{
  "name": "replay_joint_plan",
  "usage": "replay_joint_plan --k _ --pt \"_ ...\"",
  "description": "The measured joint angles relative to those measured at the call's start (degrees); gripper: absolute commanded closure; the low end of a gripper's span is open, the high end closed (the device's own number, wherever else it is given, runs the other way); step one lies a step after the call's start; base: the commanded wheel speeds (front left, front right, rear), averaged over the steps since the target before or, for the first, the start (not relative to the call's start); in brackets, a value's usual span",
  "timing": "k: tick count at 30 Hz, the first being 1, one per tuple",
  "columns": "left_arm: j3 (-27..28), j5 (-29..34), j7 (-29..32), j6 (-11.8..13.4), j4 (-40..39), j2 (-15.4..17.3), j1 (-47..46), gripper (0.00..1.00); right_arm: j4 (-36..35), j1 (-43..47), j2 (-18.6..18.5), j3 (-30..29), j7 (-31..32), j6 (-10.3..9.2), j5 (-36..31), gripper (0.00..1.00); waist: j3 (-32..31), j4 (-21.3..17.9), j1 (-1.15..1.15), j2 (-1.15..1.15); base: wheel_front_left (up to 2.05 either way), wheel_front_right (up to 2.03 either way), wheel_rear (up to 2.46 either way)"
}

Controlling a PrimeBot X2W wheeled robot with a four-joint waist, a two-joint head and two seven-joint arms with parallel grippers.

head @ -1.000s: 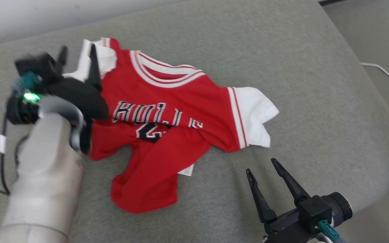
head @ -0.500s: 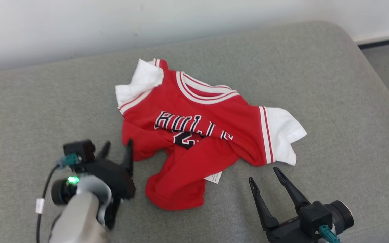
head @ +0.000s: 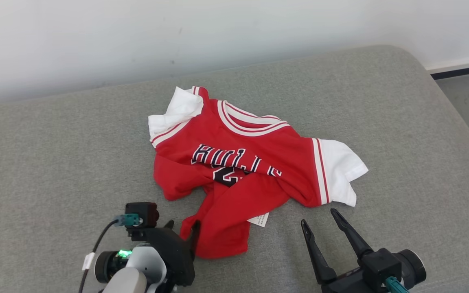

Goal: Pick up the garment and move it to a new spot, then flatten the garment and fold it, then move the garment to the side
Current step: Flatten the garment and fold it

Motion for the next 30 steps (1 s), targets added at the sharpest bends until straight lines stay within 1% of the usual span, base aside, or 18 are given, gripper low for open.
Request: replay_joint_plan --k 4,6,7,9,12,15,16,23,26,30 --pt "-1.44 1.48 3.91 2.11 -1.43 0.66 0.73 0.0 0.01 -0.19 0.15 0.32 -0.03 0.0 0.23 0.0 0.39 -0.79 0.0 0.0 0.0 0.0 0.0" --pt "-1.99 1.85 5.6 2.89 -2.09 1.16 0.73 0.0 0.02 -0.31 0.22 0.29 -0.09 0.0 0.42 0.0 0.66 -1.24 0.0 0.0 0.0 0.0 0.0" --pt "-2.04 1.81 6.41 2.9 -2.52 1.22 0.75 0.0 0.01 -0.38 0.25 0.21 -0.13 0.0 0.46 0.0 0.8 -1.46 0.0 0.0 0.0 0.0 0.0" --pt "-2.16 1.48 7.56 2.87 -3.6 1.53 0.88 1.0 -0.02 -0.42 0.29 -0.09 -0.26 0.0 0.51 0.0 1.19 -1.77 0.0 0.0 0.0 0.0 0.0" --pt "-1.67 0.89 7.68 2.91 -5.3 1.76 1.48 1.0 0.01 -0.46 0.35 -0.36 -0.34 0.0 0.51 0.0 1.7 -2.07 0.01 0.0 0.0 0.0 0.0" --pt "0.22 -0.29 5.21 3.59 -7.24 1.74 2.21 1.0 0.13 -0.46 0.48 -0.62 -0.49 0.0 0.53 0.0 1.87 -2.12 0.01 0.01 0.0 0.0 0.0" --pt "0.22 -0.29 5.21 3.59 -7.24 1.74 2.21 1.0 0.13 -0.46 0.48 -0.62 -0.49 0.0 0.53 0.0 1.87 -2.12 0.01 0.01 0.0 0.0 0.0" --pt "8.39 -4.75 -4.2 4.41 -13.27 2.02 1.86 1.0 0.6 -0.44 0.69 -1.14 -0.55 0.0 0.56 0.0 1.2 -1.49 0.01 0.01 0.0 0.0 0.0" --pt "10.8 -5.8 -6.55 4.76 -14.75 3.22 1.18 1.0 0.74 -0.43 0.78 -0.96 -0.58 0.0 0.55 0.0 0.72 -1.16 0.01 0.01 0.0 0.0 0.0" --pt "12.54 -5.9 -7.11 5.45 -14.79 5.3 -0.25 1.0 0.85 -0.4 0.81 -0.55 -0.59 0.0 0.54 0.0 0.08 -0.9 0.01 0.0 0.0 0.0 0.0"
